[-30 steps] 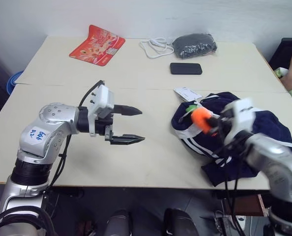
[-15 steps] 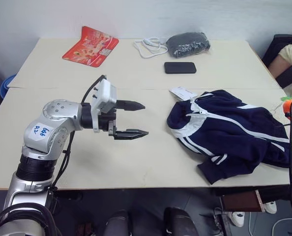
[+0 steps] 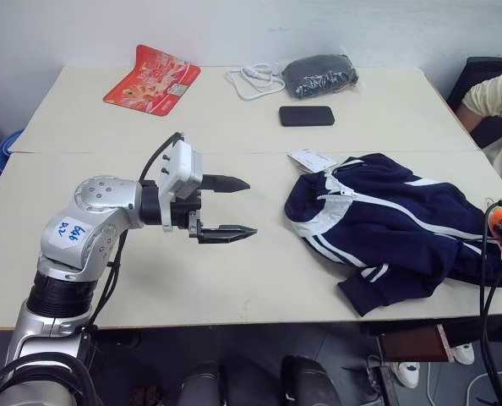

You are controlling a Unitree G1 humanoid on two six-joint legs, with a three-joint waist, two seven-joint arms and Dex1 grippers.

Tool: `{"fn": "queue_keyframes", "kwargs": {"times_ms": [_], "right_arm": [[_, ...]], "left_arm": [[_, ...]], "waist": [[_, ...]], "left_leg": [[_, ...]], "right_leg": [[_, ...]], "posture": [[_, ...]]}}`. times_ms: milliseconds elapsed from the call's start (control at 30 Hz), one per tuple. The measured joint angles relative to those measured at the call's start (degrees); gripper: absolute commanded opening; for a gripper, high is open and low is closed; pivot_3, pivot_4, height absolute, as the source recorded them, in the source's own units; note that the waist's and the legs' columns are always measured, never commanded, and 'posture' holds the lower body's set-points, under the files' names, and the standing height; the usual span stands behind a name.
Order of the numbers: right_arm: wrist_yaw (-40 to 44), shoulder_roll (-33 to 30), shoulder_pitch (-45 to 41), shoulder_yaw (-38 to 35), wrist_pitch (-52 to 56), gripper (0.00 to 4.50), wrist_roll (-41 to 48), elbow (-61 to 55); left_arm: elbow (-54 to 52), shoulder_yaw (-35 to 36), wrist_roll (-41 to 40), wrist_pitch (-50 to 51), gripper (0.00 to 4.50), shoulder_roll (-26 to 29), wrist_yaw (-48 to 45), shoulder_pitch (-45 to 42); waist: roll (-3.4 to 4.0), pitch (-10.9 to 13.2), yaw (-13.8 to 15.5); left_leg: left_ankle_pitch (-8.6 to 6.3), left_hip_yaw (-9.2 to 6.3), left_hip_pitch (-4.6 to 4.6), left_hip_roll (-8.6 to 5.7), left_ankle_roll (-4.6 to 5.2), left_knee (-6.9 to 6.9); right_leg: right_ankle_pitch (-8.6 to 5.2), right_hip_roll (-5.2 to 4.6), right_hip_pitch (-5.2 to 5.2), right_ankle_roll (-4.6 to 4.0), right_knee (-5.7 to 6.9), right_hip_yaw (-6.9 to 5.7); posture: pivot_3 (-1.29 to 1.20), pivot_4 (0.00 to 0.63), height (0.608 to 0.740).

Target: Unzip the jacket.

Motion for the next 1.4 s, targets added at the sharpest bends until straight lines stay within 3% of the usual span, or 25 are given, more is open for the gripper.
{"fn": "queue_keyframes", "kwargs": {"times_ms": [67,167,333,467,667,800,967,1100,1267,1400], "right_arm": [[2.1,-0.1,0.6,-0.1,-0.5,3.48,0.2,-0.8],[8.6,-2.2,4.4,-0.1,-1.3,3.48,0.8,-9.3],[21.8,-11.0,16.4,-2.7,-0.3,3.48,3.8,-34.7],[34.2,-14.7,25.2,-9.1,10.0,3.48,12.7,-53.6],[54.6,-16.9,40.9,-23.0,30.1,3.48,30.6,-82.3],[54.9,-17.1,43.3,-27.1,35.7,3.48,33.8,-91.7],[51.4,-13.8,46.0,-27.7,37.8,3.48,33.6,-94.9],[48.9,-11.5,47.7,-28.5,38.8,3.48,33.7,-98.2],[45.7,-10.0,48.6,-29.7,40.4,3.48,34.2,-101.6],[44.5,-8.7,50.6,-31.3,41.9,3.52,35.4,-104.1]], "left_arm": [[0.5,-0.5,0.9,-0.7,4.5,0.0,-0.4,-0.4],[4.1,-2.7,4.0,-3.9,4.5,-0.1,-2.1,-1.9],[14.3,-7.0,11.3,-14.5,4.5,-1.2,-6.4,-6.6],[25.1,-10.3,17.1,-24.9,4.5,-4.8,-9.3,-12.1],[50.0,-15.0,28.7,-51.1,4.5,-13.5,-9.7,-22.7],[63.5,-17.1,33.7,-65.9,4.5,-21.7,-7.7,-28.8],[74.7,-20.6,41.6,-77.4,4.5,-27.9,-2.1,-33.0],[80.6,-25.6,51.1,-81.2,4.5,-31.4,7.7,-34.6],[84.7,-31.3,62.5,-79.5,4.5,-35.3,26.7,-38.1],[86.2,-33.8,67.2,-79.2,3.28,-36.0,35.2,-38.5]], "waist": [[0.0,0.0,0.0],[0.21,0.1,0.3],[0.48,0.1,1.3],[0.48,0.1,1.9],[0.46,0.1,4.0],[0.22,0.1,4.6],[0.17,0.1,4.5],[0.15,0.1,4.5],[0.12,0.1,4.7],[0.12,0.1,4.6]], "left_leg": [[0.0,0.0,0.0,-0.01,0.0,0.0],[0.0,0.02,-0.01,-0.03,0.0,0.02],[0.0,0.02,-0.01,-0.01,0.0,0.01],[-0.01,0.02,-0.03,0.0,0.02,0.19],[-0.11,-0.05,-0.18,-0.08,0.19,0.31],[-0.19,-0.09,-0.28,-0.12,0.32,0.42],[-0.2,-0.09,-0.31,-0.13,0.34,0.37],[-0.2,-0.09,-0.31,-0.13,0.34,0.38],[-0.19,-0.3,-0.31,-0.16,0.36,0.41],[-0.19,-0.61,-0.29,-0.16,0.36,0.39]], "right_leg": [[0.0,0.0,0.0,0.0,0.0,0.0],[0.0,-0.01,0.0,0.0,-0.02,0.01],[0.0,0.04,-0.02,0.0,-0.03,-0.02],[0.01,0.06,0.01,0.02,0.02,-0.03],[0.07,0.01,0.02,0.1,-0.1,-0.09],[0.17,-0.02,0.04,0.12,-0.26,-0.09],[0.18,-0.02,0.01,0.13,-0.29,-0.13],[0.18,-0.03,0.01,0.13,-0.29,-0.12],[0.18,-0.1,0.02,0.14,-0.27,-0.11],[0.18,-0.1,0.02,0.14,-0.26,-0.12]], "posture": [[0.0,0.15,0.74],[0.0,0.15,0.74],[0.0,0.15,0.74],[0.0,0.15,0.74],[0.0,0.15,0.74],[0.0,0.15,0.74],[0.0,0.15,0.74],[0.0,0.15,0.74],[0.0,0.15,0.74],[0.0,0.15,0.74]]}}
